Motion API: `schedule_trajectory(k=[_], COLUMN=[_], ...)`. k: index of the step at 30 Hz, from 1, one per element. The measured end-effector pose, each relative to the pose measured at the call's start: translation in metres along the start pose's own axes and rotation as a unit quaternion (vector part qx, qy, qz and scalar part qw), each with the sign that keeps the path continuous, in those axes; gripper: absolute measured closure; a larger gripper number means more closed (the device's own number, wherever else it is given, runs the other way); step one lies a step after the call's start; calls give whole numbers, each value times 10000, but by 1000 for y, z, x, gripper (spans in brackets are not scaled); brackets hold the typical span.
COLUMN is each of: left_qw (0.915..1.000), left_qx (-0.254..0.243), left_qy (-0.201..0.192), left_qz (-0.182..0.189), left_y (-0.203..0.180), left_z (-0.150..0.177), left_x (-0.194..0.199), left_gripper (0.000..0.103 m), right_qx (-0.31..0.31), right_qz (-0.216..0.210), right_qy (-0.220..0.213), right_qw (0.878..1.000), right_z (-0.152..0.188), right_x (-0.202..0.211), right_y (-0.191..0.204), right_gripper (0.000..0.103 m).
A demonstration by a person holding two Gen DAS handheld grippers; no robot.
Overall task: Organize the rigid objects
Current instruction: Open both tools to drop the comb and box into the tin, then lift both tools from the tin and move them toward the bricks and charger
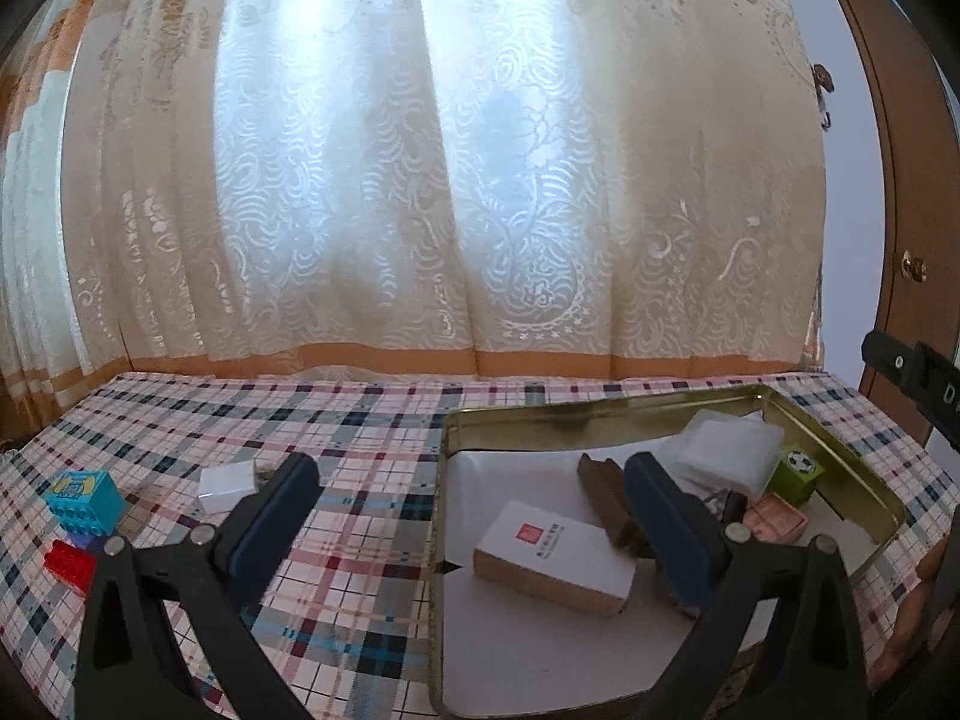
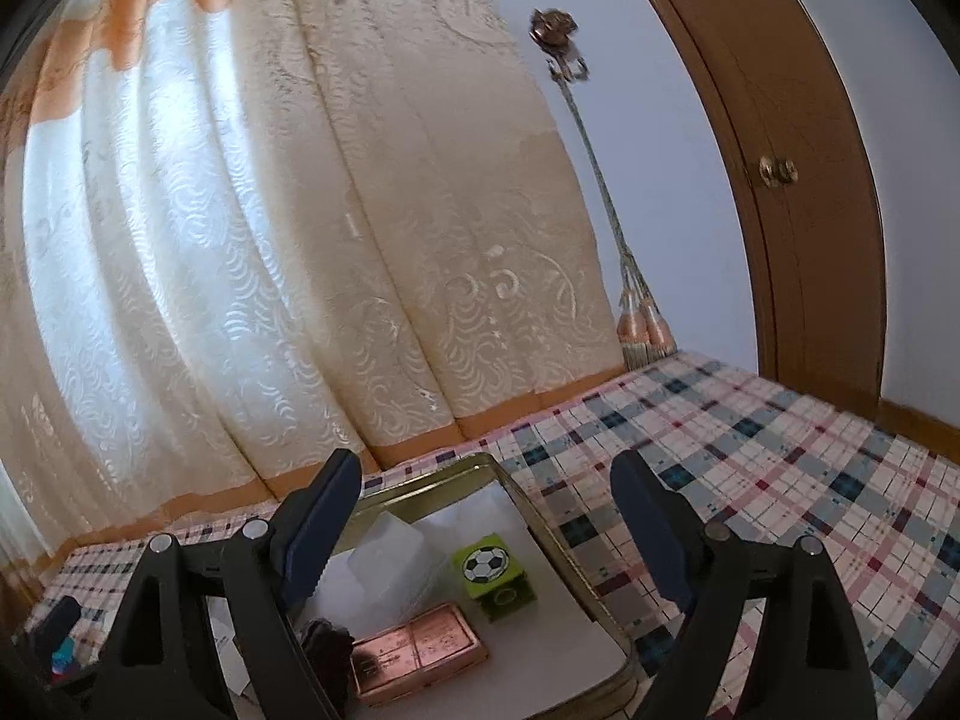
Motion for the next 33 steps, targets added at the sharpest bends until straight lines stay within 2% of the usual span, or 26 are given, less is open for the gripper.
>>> schedule_trajectory(k=[4,10,17,33], left_qw=[10000,10000,9999,9987], left_qx=[14,0,-40,159], left_qy=[-1,-62,-114,-39], left_qz=[4,-58,-99,-490], left_y=[2,6,11,69], left_z=[1,2,2,9], left_x=[2,8,12,20], left_gripper=[0,0,0,0], right_qx=[-9,-75,395,399], right_qz=[25,68,174,-2], right_qy=[-294,-261,-435,-44], right_qw=[9996,9996,9981,9992], right_z=[-1,4,6,26], right_x=[10,9,18,16], right_y=[3,4,21,47], right_gripper=[16,16,16,16])
Point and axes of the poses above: each gripper's, at about its wrist camera, not at the fingertips, and x roughly against the way its jaws point, y to its left, z to its underside, the point moved 9 cm from there along -x, roughly the way its jaws point, and after that the axes turned 4 degrees about y, right-handed, at the moved point
